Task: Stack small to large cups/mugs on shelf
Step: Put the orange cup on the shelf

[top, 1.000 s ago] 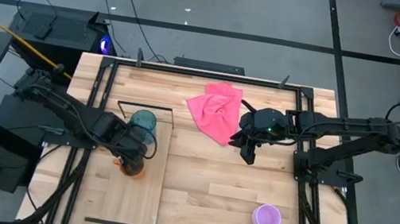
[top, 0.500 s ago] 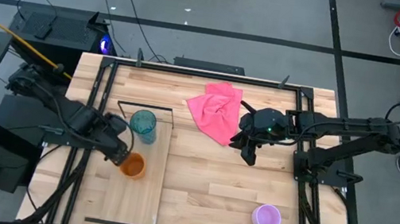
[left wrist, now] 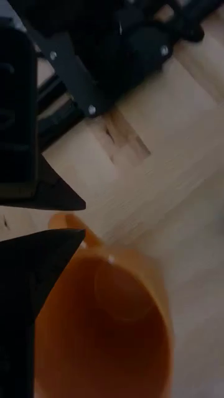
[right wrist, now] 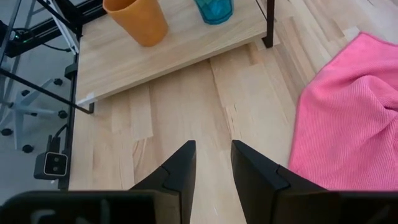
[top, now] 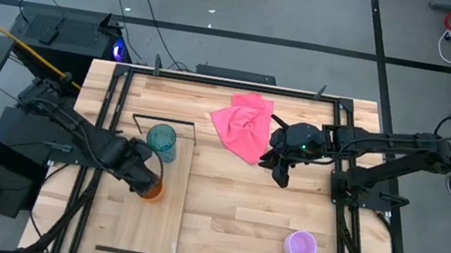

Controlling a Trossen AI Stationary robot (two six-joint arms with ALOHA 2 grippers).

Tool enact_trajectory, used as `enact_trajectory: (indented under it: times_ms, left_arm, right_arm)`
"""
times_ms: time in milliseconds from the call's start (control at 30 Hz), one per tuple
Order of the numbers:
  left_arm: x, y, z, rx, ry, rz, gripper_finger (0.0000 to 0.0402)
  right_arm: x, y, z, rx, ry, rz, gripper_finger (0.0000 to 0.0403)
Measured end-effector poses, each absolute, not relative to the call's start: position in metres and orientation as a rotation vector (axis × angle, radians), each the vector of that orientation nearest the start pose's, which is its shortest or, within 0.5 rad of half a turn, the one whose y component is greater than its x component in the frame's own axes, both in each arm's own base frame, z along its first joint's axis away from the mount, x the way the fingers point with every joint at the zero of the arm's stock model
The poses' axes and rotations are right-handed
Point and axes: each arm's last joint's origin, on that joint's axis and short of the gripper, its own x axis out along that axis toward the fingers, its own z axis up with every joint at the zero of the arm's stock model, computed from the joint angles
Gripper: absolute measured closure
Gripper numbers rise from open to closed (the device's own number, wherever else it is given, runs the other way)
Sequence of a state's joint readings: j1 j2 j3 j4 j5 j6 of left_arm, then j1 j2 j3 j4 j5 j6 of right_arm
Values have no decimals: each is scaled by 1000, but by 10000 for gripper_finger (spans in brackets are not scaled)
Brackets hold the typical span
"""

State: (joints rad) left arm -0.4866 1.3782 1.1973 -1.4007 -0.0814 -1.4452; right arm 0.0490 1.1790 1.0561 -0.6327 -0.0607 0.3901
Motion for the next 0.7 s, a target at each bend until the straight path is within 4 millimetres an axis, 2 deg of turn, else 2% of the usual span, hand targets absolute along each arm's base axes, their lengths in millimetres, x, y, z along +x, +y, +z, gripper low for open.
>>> enact_trajectory:
  times_ms: [267,700]
  left_arm:
    - [209,-107,274,-694,1354,707,339]
    - [207,-106,277,-706,1336,715,350]
  right_arm:
    - [240,14,311,375,768,-45,294]
    - [240,14,311,375,768,-44,294]
